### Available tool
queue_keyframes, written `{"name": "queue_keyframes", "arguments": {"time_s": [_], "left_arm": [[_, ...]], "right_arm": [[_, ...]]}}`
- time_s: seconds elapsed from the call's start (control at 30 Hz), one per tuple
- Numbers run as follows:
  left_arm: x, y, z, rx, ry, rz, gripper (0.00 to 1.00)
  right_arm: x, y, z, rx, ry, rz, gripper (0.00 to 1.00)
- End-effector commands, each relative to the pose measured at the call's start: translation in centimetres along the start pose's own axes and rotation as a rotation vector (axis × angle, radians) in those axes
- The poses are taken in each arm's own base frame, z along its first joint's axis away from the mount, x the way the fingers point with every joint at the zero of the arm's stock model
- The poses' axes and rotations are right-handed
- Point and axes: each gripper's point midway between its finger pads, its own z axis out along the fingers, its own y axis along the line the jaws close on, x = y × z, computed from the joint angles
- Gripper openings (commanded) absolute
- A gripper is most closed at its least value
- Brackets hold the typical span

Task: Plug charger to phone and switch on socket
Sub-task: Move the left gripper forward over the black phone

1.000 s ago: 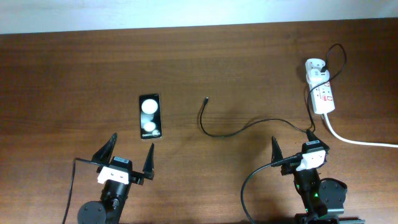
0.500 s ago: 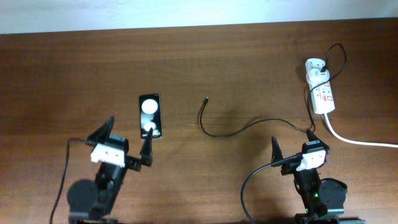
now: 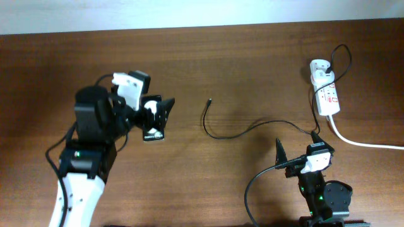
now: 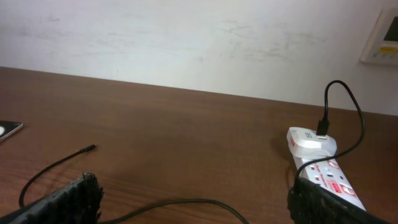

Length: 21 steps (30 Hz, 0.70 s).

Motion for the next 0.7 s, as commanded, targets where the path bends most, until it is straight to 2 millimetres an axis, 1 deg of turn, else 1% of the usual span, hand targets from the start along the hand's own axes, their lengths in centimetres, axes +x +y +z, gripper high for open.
{"name": "queue_keyframes", "arguments": {"time_s": [0.0, 0.03, 0.1, 0.17, 0.23, 0.3, 0.5, 0.53, 0.57, 0.63, 0.67], "left_arm": [[-1.2, 0.5, 1.0, 0.018, 0.06, -0.022, 0.99], [-1.0, 0.7, 1.4, 0.02, 0.097, -0.04, 0.99], [0.1, 0.9, 2.1, 0.045, 0.236, -0.038, 0.99], [0.6, 1.0, 2.8, 0.068, 0.316, -0.072, 0.99], [0.3, 0.4, 2.9, 0.109, 0.314, -0.082, 0.99], [0.5, 1.5, 3.0, 0.045, 0.321, -0.068, 0.99], [0.4, 1.7, 3.0, 0.039, 0.318, -0.065, 0.99], [0.2, 2.0, 3.3, 0.024, 0.31, -0.057, 0.99], [0.5, 2.8, 3.5, -0.014, 0.32, -0.071, 0.99], [2.1, 5.0, 3.8, -0.14, 0.381, -0.15, 0.99], [2.8, 5.5, 4.0, -0.165, 0.404, -0.161, 0.99]], "right_arm": [[0.3, 0.1, 0.0, -0.004, 0.003, -0.002, 0.99], [0.3, 0.1, 0.0, -0.004, 0.003, -0.002, 0.99], [0.3, 0.1, 0.0, -0.004, 0.003, -0.002, 0.99], [0.3, 0.1, 0.0, -0.004, 0.003, -0.002, 0.99], [0.3, 0.1, 0.0, -0.004, 0.003, -0.002, 0.99], [0.3, 0.1, 0.0, -0.004, 0.003, -0.002, 0.99], [0.3, 0.1, 0.0, -0.004, 0.003, -0.002, 0.99], [0.3, 0.1, 0.0, -0.004, 0.003, -0.002, 0.99], [0.3, 0.1, 0.0, -0.004, 0.003, -0.002, 0.99], [0.3, 0.1, 0.0, -0.004, 0.003, -0.002, 0.99], [0.3, 0.1, 0.0, -0.004, 0.003, -0.002, 0.99]]}}
